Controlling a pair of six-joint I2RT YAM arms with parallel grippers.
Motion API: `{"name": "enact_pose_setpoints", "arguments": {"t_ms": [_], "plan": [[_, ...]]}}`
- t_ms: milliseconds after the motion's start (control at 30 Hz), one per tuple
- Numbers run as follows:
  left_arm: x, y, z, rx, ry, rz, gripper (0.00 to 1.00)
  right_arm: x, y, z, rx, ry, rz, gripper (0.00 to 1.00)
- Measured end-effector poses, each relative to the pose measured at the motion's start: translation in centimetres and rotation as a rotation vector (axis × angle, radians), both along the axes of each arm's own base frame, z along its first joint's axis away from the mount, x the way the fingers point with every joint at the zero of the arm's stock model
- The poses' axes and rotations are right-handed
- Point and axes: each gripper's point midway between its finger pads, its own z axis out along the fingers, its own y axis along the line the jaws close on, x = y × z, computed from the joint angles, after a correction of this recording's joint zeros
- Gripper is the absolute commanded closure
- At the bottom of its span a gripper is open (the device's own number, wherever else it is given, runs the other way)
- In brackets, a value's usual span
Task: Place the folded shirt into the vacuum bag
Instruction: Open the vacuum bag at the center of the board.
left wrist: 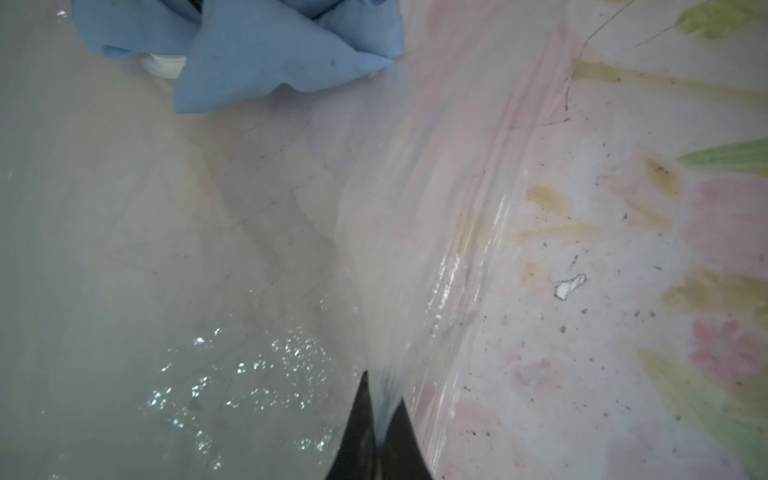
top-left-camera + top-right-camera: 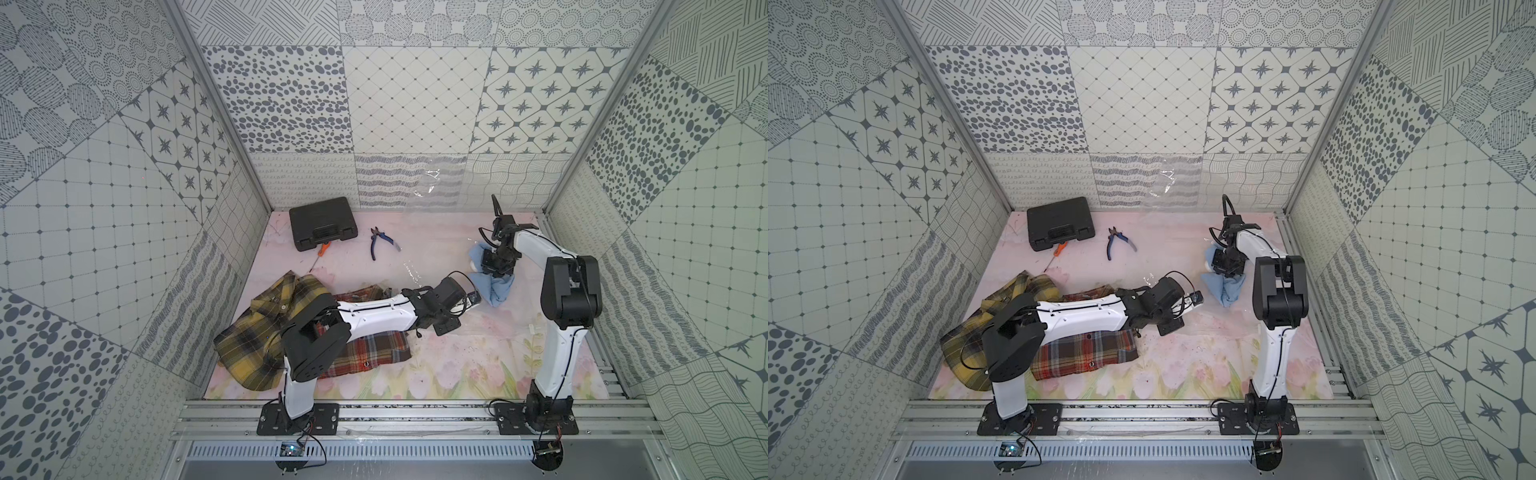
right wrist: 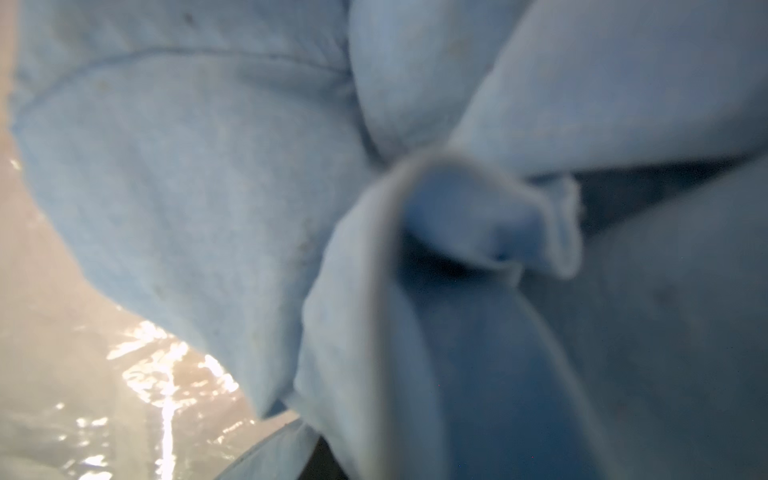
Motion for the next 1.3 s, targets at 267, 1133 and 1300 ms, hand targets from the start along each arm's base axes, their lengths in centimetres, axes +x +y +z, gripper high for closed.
{"name": "enact_pose_setpoints", "arguments": {"t_ms": [267, 1133, 1300], "plan": [[1.1, -0.3, -2.8, 0.032, 0.039, 0.112, 1.00, 4.1, 4.5, 1.0, 0.010, -0.051, 0.101, 1.00], [15.3, 0.6, 5.9, -0.157, 0.106, 0.344, 0.99, -20.7, 9.1, 18.8, 0.347, -0.390, 0.469, 1.00], [15.4, 0.3, 7.9, -0.193, 0.146, 0.345, 0.99, -21.2, 11.1, 16.0, 0.320, -0.339, 0.567, 1.00]]}}
